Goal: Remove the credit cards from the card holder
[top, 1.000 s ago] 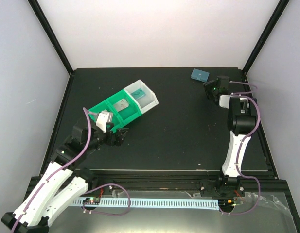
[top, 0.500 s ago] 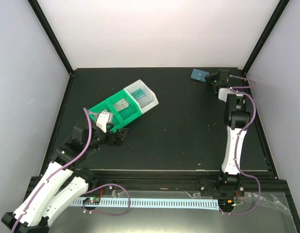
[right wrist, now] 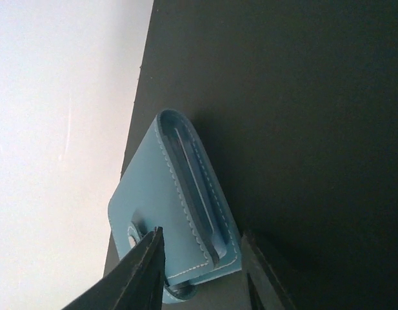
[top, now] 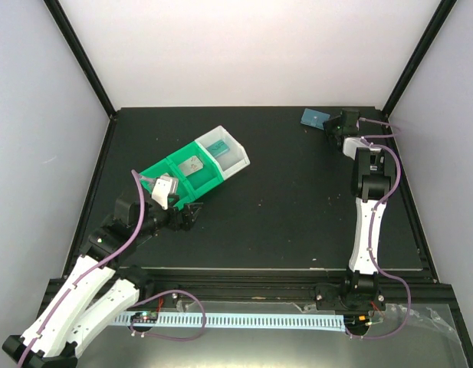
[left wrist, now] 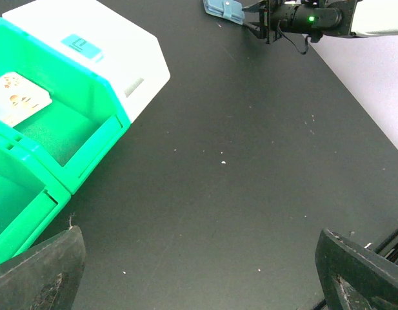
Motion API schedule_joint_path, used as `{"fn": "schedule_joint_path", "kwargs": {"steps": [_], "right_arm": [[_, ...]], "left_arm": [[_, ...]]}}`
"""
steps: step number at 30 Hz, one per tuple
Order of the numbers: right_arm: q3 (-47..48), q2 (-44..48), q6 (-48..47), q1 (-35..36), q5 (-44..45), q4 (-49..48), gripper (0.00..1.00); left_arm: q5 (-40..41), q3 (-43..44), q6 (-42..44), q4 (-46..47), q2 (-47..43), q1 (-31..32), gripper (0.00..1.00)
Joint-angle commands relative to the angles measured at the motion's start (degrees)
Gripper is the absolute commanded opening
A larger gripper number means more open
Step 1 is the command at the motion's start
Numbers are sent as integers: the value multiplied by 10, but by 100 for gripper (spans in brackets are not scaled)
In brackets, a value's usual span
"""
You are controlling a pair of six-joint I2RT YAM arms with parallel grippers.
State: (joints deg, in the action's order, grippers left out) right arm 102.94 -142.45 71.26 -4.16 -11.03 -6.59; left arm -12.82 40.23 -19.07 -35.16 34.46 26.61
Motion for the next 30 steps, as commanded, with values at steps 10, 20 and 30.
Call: {"fn": "schedule_joint_path", "kwargs": {"steps": [10,20,30], "right_arm": [[18,-20,-30,-4,-2,1,8],[-33,31,-86,-6,-26,-20,1],[-102,86,-116,-14,-66,-57,13]], "left_arm": [[7,0,8,7,-1,-4,99],[13,0,8,5,-9,-4,99],[14,-3,4,7,-24,-4,99]]}}
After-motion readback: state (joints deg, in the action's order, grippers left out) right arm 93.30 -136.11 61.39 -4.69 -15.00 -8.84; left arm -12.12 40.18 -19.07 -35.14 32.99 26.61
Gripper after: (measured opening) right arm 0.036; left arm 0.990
